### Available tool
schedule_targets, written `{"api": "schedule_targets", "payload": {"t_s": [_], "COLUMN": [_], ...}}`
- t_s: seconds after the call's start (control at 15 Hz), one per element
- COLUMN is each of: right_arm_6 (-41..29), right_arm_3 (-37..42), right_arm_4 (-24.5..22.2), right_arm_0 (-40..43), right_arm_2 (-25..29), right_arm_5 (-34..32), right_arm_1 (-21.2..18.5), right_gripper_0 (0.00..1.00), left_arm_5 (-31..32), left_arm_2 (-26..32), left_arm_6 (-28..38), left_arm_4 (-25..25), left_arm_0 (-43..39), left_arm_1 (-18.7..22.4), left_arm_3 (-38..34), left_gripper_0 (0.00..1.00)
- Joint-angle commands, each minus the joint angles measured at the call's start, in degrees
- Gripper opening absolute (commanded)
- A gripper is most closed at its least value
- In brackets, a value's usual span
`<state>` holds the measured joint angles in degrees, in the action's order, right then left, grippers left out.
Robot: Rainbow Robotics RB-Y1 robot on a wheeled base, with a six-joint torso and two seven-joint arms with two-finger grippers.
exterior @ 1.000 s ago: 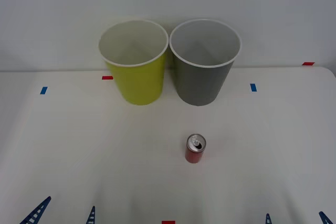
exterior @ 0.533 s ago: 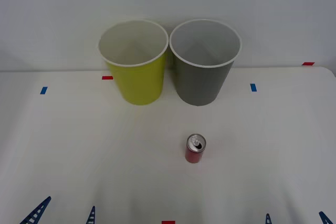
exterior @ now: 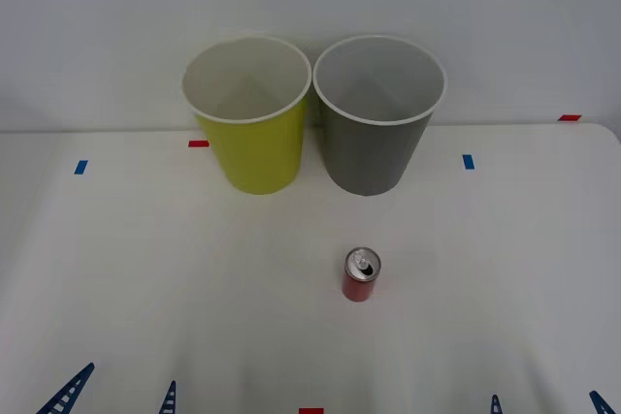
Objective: Put cans in the gray bin and PET bottles in the light green bin.
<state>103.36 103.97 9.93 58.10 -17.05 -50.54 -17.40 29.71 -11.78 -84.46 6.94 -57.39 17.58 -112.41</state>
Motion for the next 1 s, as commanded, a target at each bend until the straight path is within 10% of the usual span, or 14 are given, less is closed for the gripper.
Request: {"api": "schedule_targets", "payload": {"t_s": [0.07,1.0], "right_arm_6": [0.0,0.0], "right_arm_3": [0.0,0.0], "right_arm_4": [0.0,0.0], "right_arm_0": [0.0,0.0], "right_arm_2": [0.0,0.0], "right_arm_5": [0.0,0.0], "right_arm_1": [0.0,0.0], "right_gripper_0": [0.98,0.97], "left_arm_5": [0.0,0.0], "left_arm_2": [0.0,0.0], "left_arm_6": [0.0,0.0], "left_arm_4": [0.0,0.0], "left_arm_0": [0.0,0.0], "left_arm_1": [0.0,0.0], "left_arm_3": [0.0,0.0], "left_gripper_0": [1.00,1.00]}}
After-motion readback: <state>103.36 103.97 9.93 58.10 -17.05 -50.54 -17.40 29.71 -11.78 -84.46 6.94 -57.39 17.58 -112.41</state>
